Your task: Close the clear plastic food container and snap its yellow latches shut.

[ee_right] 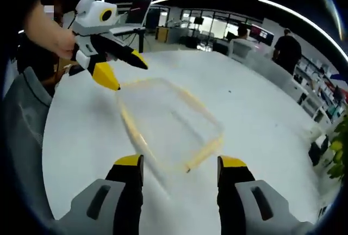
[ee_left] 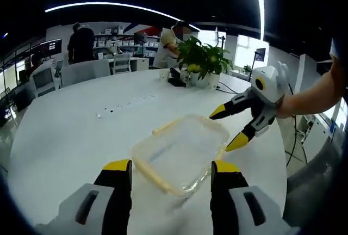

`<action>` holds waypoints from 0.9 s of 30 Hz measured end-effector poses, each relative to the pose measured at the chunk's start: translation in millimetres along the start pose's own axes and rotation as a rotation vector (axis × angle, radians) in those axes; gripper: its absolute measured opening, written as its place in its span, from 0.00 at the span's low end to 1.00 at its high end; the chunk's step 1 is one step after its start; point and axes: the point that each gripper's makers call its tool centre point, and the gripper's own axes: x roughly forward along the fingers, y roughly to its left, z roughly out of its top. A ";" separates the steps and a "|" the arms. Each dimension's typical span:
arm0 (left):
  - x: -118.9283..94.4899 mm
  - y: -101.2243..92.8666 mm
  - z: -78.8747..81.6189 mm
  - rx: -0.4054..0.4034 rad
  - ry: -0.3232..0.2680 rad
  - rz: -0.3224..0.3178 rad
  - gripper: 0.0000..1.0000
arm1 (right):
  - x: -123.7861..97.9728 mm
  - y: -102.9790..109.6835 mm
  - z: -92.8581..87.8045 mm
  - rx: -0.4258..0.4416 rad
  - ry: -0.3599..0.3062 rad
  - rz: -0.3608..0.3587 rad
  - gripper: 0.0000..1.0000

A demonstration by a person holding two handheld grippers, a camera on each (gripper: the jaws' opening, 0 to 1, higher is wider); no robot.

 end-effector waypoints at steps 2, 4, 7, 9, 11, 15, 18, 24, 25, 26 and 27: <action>-0.3 -2.5 -3.7 0.004 -0.008 0.004 0.55 | 1.0 0.3 -1.9 0.017 -0.003 0.003 0.51; -0.5 -3.5 -7.7 0.006 -0.011 0.012 0.55 | 1.8 0.5 -3.6 0.021 -0.002 0.003 0.51; -0.1 -4.9 -14.0 0.004 -0.016 0.021 0.57 | 3.7 2.0 -4.9 0.019 -0.002 0.011 0.52; 2.8 -4.3 -22.4 0.014 -0.004 0.032 0.57 | 5.1 2.9 -5.7 0.017 0.000 0.013 0.52; 4.7 -4.7 -28.3 0.016 -0.004 0.033 0.57 | 6.6 3.6 -5.6 0.017 -0.002 0.015 0.52; 7.2 -2.0 -36.3 0.019 -0.009 0.052 0.55 | 9.9 4.4 -6.0 0.020 -0.003 0.018 0.51; 9.2 1.1 -39.0 0.016 -0.010 0.063 0.52 | 12.0 5.0 -7.3 0.019 -0.002 0.021 0.50; 13.4 9.6 -40.6 -0.028 -0.016 0.094 0.48 | 15.8 5.6 -7.1 0.028 -0.011 0.020 0.48; 14.0 9.1 -40.8 -0.025 -0.016 0.094 0.47 | 16.4 6.2 -7.1 0.027 -0.012 0.022 0.48; 15.1 7.8 -41.3 -0.010 -0.012 0.089 0.46 | 17.2 7.0 -6.9 0.021 -0.012 0.024 0.47; 15.7 7.0 -41.3 -0.010 -0.012 0.086 0.45 | 18.1 7.3 -7.9 0.019 -0.010 0.026 0.46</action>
